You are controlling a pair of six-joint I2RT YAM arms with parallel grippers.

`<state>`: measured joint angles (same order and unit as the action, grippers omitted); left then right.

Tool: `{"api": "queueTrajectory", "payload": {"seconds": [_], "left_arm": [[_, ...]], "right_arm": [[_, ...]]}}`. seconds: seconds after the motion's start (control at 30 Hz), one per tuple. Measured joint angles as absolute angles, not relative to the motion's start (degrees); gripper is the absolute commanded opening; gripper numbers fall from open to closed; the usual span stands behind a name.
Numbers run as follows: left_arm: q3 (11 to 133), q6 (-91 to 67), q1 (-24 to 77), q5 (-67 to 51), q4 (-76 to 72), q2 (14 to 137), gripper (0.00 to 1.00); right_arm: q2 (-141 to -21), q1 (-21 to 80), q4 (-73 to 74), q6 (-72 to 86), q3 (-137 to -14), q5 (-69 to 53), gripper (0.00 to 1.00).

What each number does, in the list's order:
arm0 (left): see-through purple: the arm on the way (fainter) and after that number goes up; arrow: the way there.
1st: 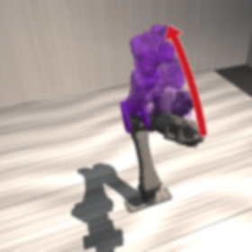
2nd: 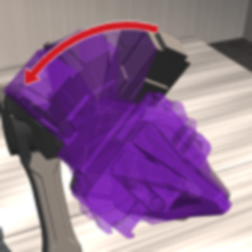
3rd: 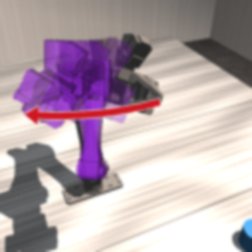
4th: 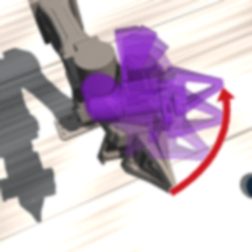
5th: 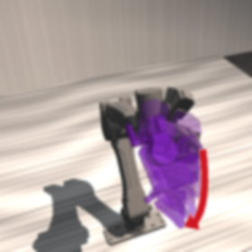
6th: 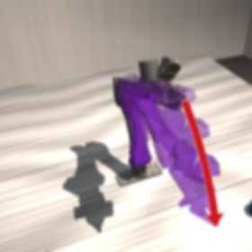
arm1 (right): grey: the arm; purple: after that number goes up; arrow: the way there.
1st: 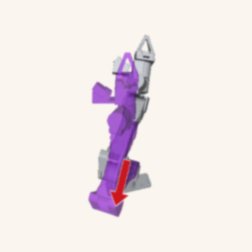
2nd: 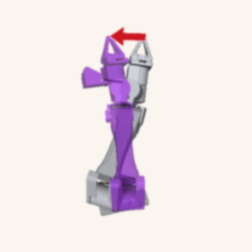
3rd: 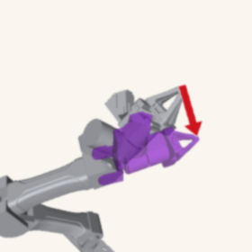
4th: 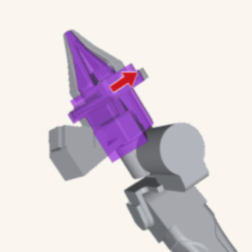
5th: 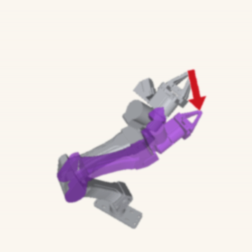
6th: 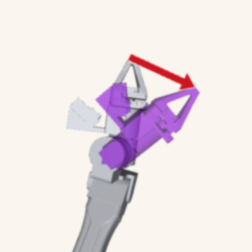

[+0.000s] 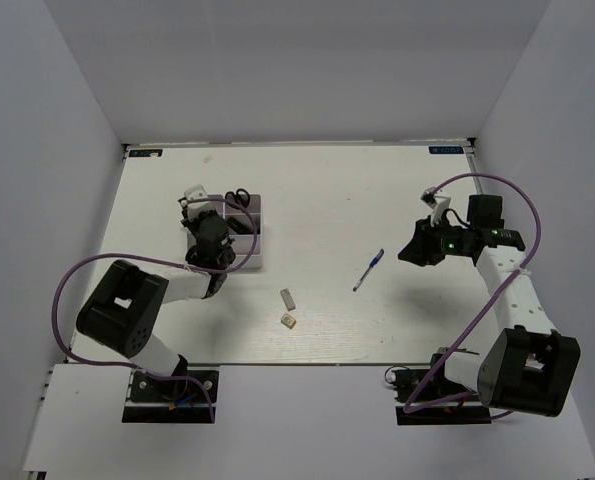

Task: Sort the stationery into containers
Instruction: Place the pen in the storage box, then pick up the pen from the center of the board.

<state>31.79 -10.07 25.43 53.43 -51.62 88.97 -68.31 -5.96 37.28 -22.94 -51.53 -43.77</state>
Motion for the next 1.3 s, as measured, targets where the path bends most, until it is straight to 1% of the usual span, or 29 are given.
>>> {"api": "queueTrajectory", "payload": {"seconds": [0.07,0.17,0.43,0.47,0.53,0.57,0.6,0.63,0.67,0.7,0.73,0.77,0.8,0.83,0.87,0.9,0.93,0.97,1.0,1.03,1.1,1.13,1.2,1.3], "left_arm": [[31.6,-10.1,25.8,53.6,-51.6,88.8,0.34],[31.5,-9.8,26.3,54.0,-51.6,88.4,0.42],[30.7,-9.4,27.3,54.8,-51.7,86.6,0.43],[30.5,-9.1,27.5,54.8,-51.6,86.2,0.43],[30.3,-8.6,28.0,54.9,-51.6,85.1,0.43],[30.3,-8.1,28.4,55.0,-51.6,84.4,0.41],[30.3,-7.6,28.8,55.0,-51.6,83.6,0.35],[30.3,-7.2,29.3,55.0,-51.6,82.7,0.28],[30.3,-6.2,30.1,55.1,-51.3,81.5,0.19],[30.3,-5.5,31.0,55.1,-50.8,80.2,0.02],[30.5,-4.4,32.1,55.0,-49.1,78.5,0.00],[30.7,-4.1,33.4,54.8,-46.3,76.5,0.00],[31.4,-4.4,34.7,54.4,-42.7,74.2,0.00],[32.8,-5.9,35.9,53.2,-36.9,71.9,0.00],[34.7,-7.1,36.6,51.0,-30.9,69.9,0.03],[38.1,-10.2,37.1,48.1,-21.8,68.1,0.10],[41.5,-12.6,37.2,44.8,-15.0,67.2,0.34],[45.8,-14.6,37.2,40.5,-6.7,66.4,0.43],[48.9,-16.4,37.2,36.8,-0.3,66.0,0.49],[52.1,-18.1,37.3,33.1,6.2,65.9,0.59],[56.9,-20.6,37.9,26.5,18.4,65.6,0.68],[57.7,-21.6,38.7,23.5,23.5,65.0,0.71],[57.0,-23.5,40.8,18.0,34.2,62.6,0.72],[54.5,-25.5,42.6,12.9,43.9,58.4,0.72]], "right_arm": [[-68.3,-6.0,37.3,-22.9,-51.5,-43.8,0.33],[-68.3,-6.0,37.5,-23.0,-51.5,-43.9,0.33],[-68.3,-6.4,37.6,-23.0,-51.5,-44.1,0.35],[-68.3,-6.4,37.6,-23.0,-51.5,-44.2,0.37],[-68.3,-6.4,37.6,-22.7,-51.5,-44.2,0.50],[-68.3,-6.4,37.7,-22.7,-51.5,-44.1,0.58],[-68.3,-6.4,37.8,-22.5,-51.6,-44.1,0.62],[-68.4,-6.4,38.0,-22.3,-51.7,-44.0,0.63],[-68.7,-6.4,38.3,-22.1,-52.0,-43.9,0.63],[-69.0,-6.4,38.6,-22.0,-52.3,-43.7,0.63],[-69.6,-6.4,39.2,-21.6,-52.8,-43.3,0.59],[-70.5,-6.3,39.6,-21.0,-53.5,-42.8,0.43],[-71.6,-6.2,39.8,-20.2,-54.3,-41.7,0.31],[-73.3,-6.0,40.6,-18.5,-55.5,-40.4,0.11],[-74.1,-5.9,40.8,-18.5,-56.1,-40.0,0.06],[-75.7,-5.5,41.3,-16.8,-57.4,-38.4,0.06],[-77.3,-5.2,41.5,-15.6,-58.5,-37.2,0.06],[-79.0,-4.5,41.8,-14.7,-59.6,-35.9,0.12],[-80.6,-3.8,41.8,-13.3,-60.5,-34.3,0.17],[-82.2,-2.9,41.8,-12.0,-61.3,-32.8,0.21],[-85.4,-0.4,41.8,-9.6,-62.8,-29.9,0.33],[-87.1,1.0,42.0,-8.5,-63.5,-28.7,0.37],[-90.9,3.9,42.1,-6.2,-65.5,-26.4,0.47],[-96.0,7.7,42.6,-2.9,-68.4,-22.5,0.55]]}}
